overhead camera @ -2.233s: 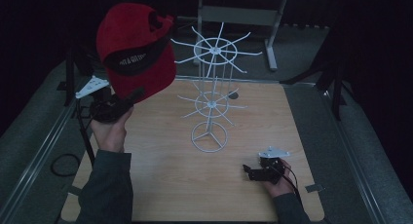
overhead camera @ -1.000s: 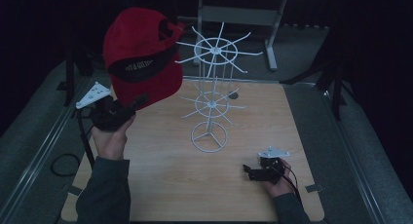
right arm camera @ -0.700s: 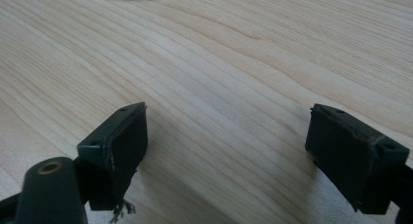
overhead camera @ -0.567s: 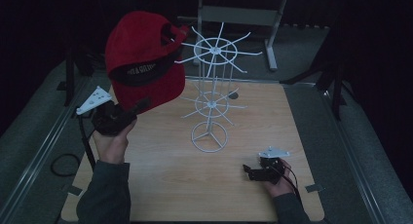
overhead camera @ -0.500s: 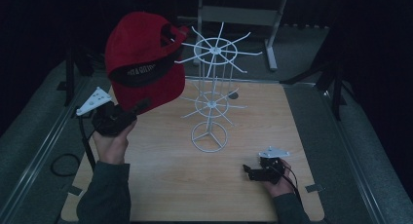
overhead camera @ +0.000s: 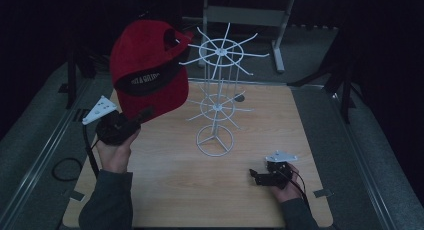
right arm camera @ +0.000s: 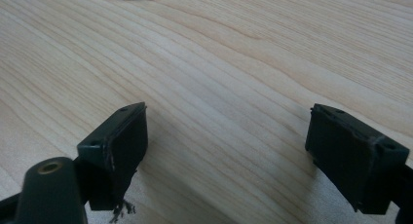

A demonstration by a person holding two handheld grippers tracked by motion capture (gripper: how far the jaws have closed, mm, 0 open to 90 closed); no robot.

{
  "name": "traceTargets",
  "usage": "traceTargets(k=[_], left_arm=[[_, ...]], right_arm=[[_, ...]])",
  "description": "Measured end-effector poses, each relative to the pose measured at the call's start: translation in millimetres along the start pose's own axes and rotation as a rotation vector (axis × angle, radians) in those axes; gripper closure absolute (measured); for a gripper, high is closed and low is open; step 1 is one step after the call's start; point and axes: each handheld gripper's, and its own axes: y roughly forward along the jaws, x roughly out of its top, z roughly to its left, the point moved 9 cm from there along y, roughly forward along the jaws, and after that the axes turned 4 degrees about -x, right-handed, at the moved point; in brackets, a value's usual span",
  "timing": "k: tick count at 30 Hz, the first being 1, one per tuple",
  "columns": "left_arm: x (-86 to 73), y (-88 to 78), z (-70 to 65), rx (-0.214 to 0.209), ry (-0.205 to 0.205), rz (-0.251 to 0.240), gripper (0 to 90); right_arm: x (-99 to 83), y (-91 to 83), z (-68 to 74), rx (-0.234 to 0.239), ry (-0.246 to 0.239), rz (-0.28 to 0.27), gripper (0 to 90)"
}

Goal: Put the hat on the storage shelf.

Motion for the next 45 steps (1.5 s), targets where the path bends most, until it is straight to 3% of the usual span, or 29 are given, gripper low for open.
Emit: traceTargets(k=[14, 24, 30, 38, 45], left_arm=[[-33.1, 4.8, 0.9, 0.013, 0.008, 0.041, 84.9], [-51.9, 13.4, -2.4, 0.026, 0.035, 0.088, 84.7], [-63.2, 15.6, 0.4, 0.032, 0.020, 0.103, 84.6], [-74.6, 19.3, 1.7, 0.060, 0.063, 0.135, 84.0], [-82.5, 25.6, -4.4, 0.037, 0.077, 0.147, 82.9]], right_arm=[[-0.1, 0.0, 0.2, 0.000, 0.002, 0.001, 15.3], [0.0, 0.1, 0.3, 0.001, 0.003, -0.001, 15.3], [-0.1, 0.1, 0.3, 0.001, 0.003, 0.000, 15.3], [-0.1, 0.1, 0.0, 0.000, -0.001, -0.001, 15.3], [-0.1, 0.1, 0.1, 0.000, 0.000, 0.000, 15.3]])
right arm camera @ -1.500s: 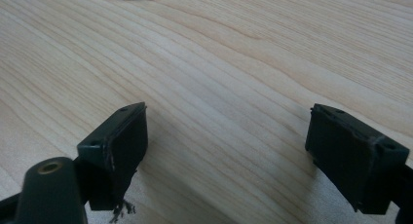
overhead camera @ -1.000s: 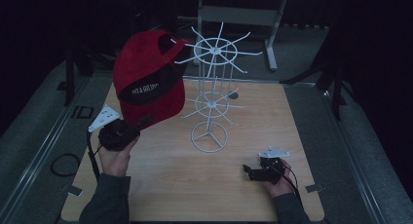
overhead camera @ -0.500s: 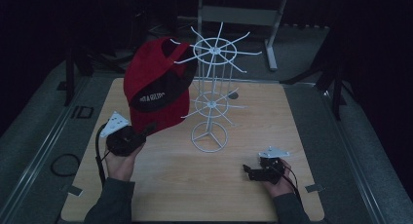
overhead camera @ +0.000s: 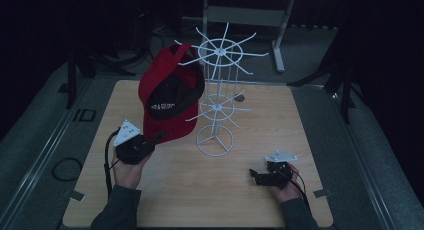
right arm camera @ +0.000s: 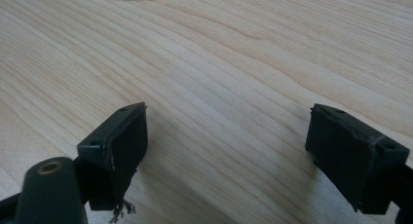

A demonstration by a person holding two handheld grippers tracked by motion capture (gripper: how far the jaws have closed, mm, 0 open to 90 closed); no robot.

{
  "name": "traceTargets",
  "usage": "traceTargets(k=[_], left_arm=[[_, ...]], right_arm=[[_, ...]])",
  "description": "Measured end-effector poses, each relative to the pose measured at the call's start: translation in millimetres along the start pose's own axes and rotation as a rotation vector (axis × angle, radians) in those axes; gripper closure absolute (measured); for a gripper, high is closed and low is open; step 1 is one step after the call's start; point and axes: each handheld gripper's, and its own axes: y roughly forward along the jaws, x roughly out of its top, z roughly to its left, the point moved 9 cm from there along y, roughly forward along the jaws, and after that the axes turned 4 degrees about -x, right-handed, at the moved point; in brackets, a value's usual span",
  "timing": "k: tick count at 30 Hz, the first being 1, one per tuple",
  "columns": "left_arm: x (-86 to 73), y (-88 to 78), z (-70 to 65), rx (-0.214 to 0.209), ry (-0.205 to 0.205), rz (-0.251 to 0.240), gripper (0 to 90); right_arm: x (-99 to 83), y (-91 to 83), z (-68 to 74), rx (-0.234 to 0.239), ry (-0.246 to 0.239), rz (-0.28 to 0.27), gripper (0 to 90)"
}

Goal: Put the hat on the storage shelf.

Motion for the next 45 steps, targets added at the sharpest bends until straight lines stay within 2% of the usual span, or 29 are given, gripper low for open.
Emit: traceTargets(k=[7, 9, 14, 18, 28, 33, 37, 42, 45], left_arm=[[-5.7, 4.4, -4.1, -0.017, 0.007, 0.009, 80.9], [-6.5, 5.2, -4.1, -0.021, 0.003, 0.011, 74.8], [-8.5, 7.7, -2.6, -0.041, -0.035, 0.022, 57.4], [-11.4, 7.9, 1.1, -0.047, -0.062, 0.031, 48.1], [-17.6, 2.9, 17.2, -0.003, -0.114, 0.030, 30.9], [-23.7, 1.6, 23.7, 0.010, -0.127, 0.044, 28.3], [-31.5, 1.4, 31.0, 0.054, -0.117, 0.057, 27.3], [-42.4, 2.9, 38.7, 0.123, -0.068, 0.077, 27.6], [-48.8, 4.7, 43.0, 0.129, -0.078, 0.082, 27.7]], right_arm=[[-0.1, 0.0, -0.1, 0.000, -0.002, 0.000, 15.3], [-0.1, 0.0, 0.0, 0.000, -0.002, 0.001, 15.3], [-0.2, -0.1, 0.1, 0.001, 0.000, 0.002, 15.3], [-0.2, 0.0, 0.0, 0.000, -0.001, 0.001, 15.3], [-0.3, -0.1, 0.1, 0.001, -0.001, 0.002, 15.3], [-0.3, -0.2, 0.1, 0.001, 0.000, 0.003, 15.3], [-0.2, -0.1, 0.1, 0.001, 0.000, 0.002, 15.3], [-0.3, -0.2, 0.3, 0.001, 0.002, 0.003, 15.3], [-0.3, -0.2, 0.2, 0.001, 0.000, 0.004, 15.3]])
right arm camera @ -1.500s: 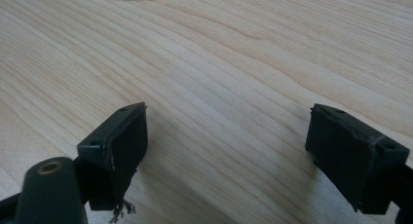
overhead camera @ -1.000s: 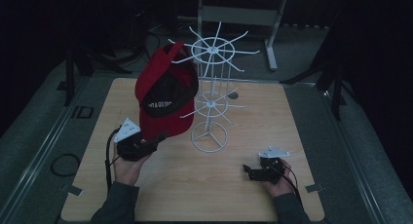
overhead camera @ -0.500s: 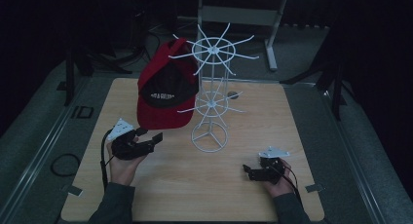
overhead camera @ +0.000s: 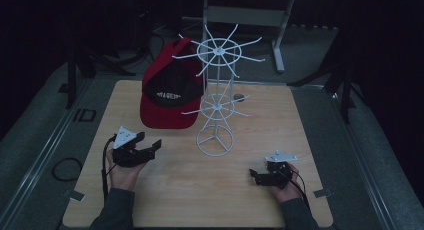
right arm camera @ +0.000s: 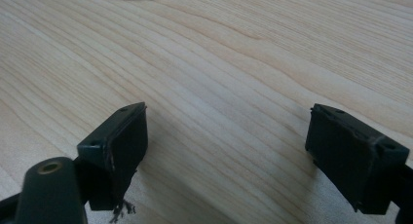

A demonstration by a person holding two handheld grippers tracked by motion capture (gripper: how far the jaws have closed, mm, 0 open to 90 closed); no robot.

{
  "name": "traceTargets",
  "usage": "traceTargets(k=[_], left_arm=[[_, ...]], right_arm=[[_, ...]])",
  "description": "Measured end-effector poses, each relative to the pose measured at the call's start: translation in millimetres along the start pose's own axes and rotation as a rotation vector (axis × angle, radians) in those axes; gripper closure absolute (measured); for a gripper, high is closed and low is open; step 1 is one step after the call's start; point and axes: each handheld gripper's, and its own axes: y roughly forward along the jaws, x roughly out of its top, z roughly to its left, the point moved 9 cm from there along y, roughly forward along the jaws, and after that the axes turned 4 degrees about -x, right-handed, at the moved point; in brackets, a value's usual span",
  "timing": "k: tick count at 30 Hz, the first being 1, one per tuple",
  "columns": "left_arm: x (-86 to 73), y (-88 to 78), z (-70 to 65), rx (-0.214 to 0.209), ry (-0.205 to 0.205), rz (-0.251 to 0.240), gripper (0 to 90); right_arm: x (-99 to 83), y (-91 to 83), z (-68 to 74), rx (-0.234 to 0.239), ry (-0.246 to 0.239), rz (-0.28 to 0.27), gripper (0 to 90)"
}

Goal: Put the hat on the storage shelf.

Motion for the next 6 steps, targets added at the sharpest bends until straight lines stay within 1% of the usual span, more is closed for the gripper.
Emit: traceTargets(k=[2, 4, 6], left_arm=[[-3.3, 1.4, 4.3, 0.001, -0.023, 0.003, 27.9], [-6.6, 2.8, 9.1, 0.012, -0.033, 0.009, 28.9], [-11.4, 5.3, 13.3, 0.016, -0.045, 0.027, 29.1]], right_arm=[[0.0, 0.0, -0.1, 0.000, -0.001, 0.001, 15.3], [0.0, 0.1, 0.0, 0.000, 0.000, 0.000, 15.3], [0.2, 0.1, 0.1, 0.001, 0.001, 0.000, 15.3]])
